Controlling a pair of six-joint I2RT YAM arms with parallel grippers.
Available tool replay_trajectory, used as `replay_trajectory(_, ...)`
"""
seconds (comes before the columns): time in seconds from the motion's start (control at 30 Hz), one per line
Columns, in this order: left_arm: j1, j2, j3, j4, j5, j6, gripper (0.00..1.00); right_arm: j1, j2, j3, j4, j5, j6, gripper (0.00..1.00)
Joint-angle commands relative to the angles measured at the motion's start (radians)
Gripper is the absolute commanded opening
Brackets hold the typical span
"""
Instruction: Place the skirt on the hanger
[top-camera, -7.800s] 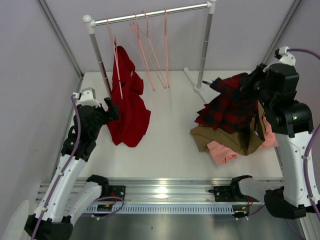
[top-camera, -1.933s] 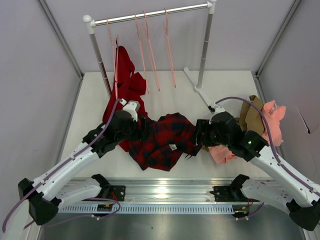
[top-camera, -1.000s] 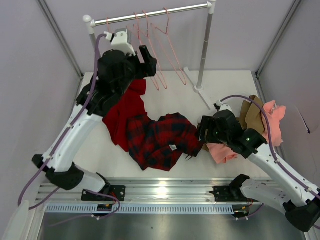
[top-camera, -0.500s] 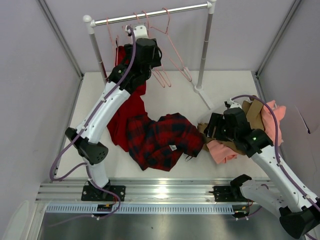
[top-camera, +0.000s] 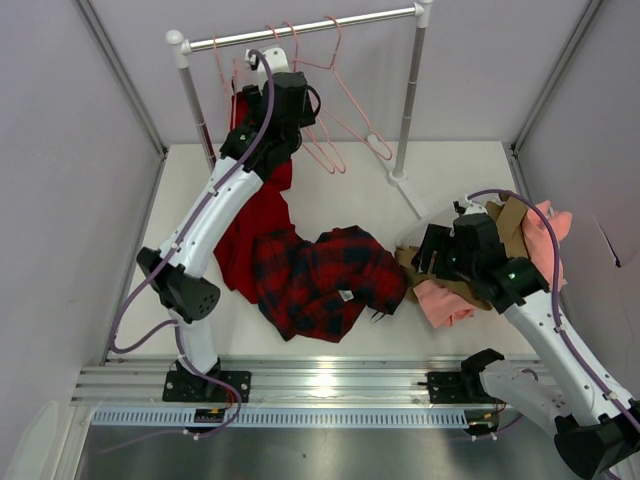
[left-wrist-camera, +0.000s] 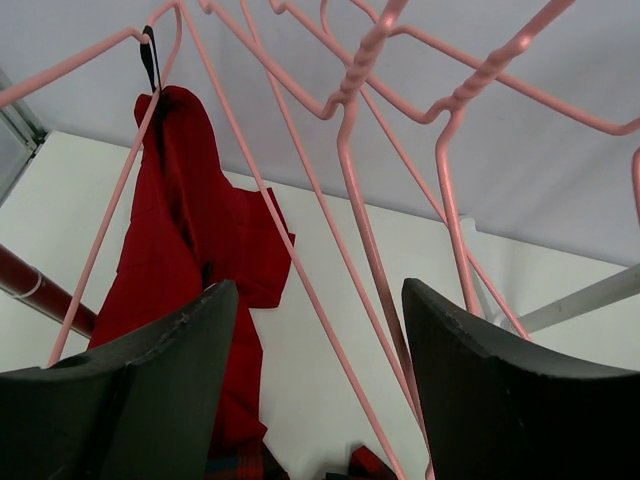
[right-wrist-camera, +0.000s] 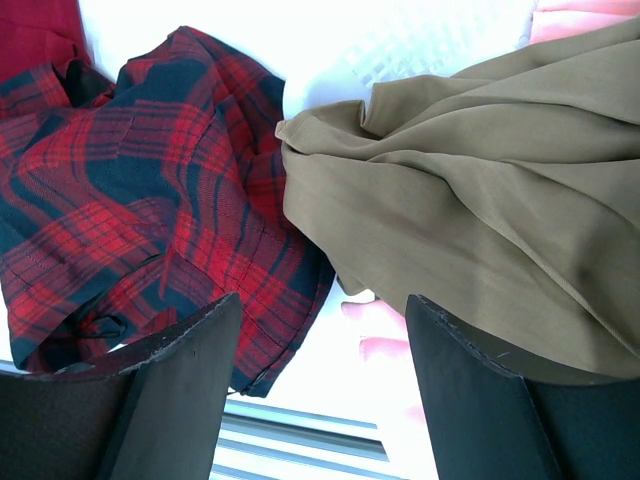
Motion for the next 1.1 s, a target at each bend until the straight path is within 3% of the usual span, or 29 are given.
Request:
replay_trajectory(0.0, 0.015, 0.018, -0.012, 0.048, 0.004, 0.008, 0.72, -0.011, -0.002, 0.004, -0.001, -0.014, -0.027, 0.73)
replay_trajectory(0.17, 0.016, 0.029, -0.012, 0.036, -0.038, 0.011, 0.71, -0.017, 0.001, 0.008, -0.001, -0.017, -0.027, 0.73)
replay_trajectory(0.37, 0.016, 0.011, -0.052, 0.028, -0.091, 0.011, 0.62, -0.021, 0.004, 0.008, 0.002, -0.029, -0.022, 0.73)
replay_trajectory(0.87, 0.016, -0.052, -0.162, 0.062, -0.083, 0.054, 0.46, -0.021, 0.012, 0.004, 0.012, -0.054, -0.015, 0.72)
replay_trajectory(1.07, 0.016, -0.074, -0.182, 0.062, -0.109, 0.057, 0.44, -0.021, 0.014, -0.004, 0.021, -0.058, -0.008, 0.72)
